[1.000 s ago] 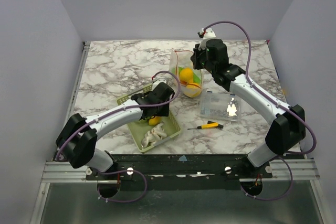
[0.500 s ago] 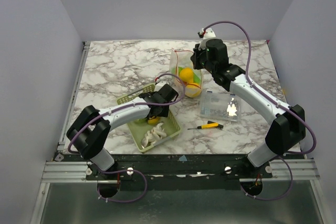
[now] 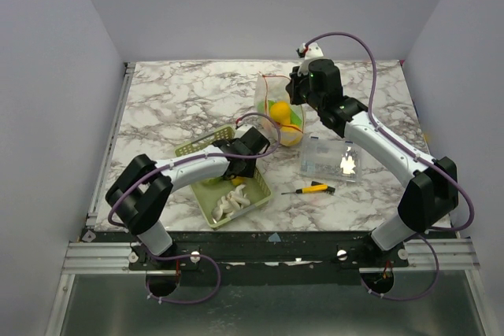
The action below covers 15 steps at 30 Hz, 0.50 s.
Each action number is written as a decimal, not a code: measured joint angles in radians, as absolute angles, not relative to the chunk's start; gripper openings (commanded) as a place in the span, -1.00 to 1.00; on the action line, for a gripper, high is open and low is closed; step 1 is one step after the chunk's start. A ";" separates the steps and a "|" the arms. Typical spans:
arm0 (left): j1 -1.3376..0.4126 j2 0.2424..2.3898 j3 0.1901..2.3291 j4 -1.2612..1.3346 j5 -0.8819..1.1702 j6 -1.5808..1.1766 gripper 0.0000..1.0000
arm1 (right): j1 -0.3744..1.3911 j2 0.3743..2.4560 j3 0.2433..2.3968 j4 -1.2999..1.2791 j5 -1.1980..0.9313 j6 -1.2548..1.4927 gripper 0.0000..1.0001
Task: Place the food in the zip-top bag and seal the zipper
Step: Pick up the fake fruit from the bin.
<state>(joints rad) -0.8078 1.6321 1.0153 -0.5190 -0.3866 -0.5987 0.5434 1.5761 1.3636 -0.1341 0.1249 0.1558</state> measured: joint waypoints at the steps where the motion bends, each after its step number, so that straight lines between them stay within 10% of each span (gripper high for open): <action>1: -0.809 1.637 1.015 -0.521 -0.387 -0.598 0.02 | 0.543 1.576 1.363 -0.134 0.125 0.156 -0.99; 15: -0.809 1.581 1.015 -0.546 -0.372 -0.604 -0.64 | 0.543 1.576 1.356 -0.130 0.124 0.156 -0.99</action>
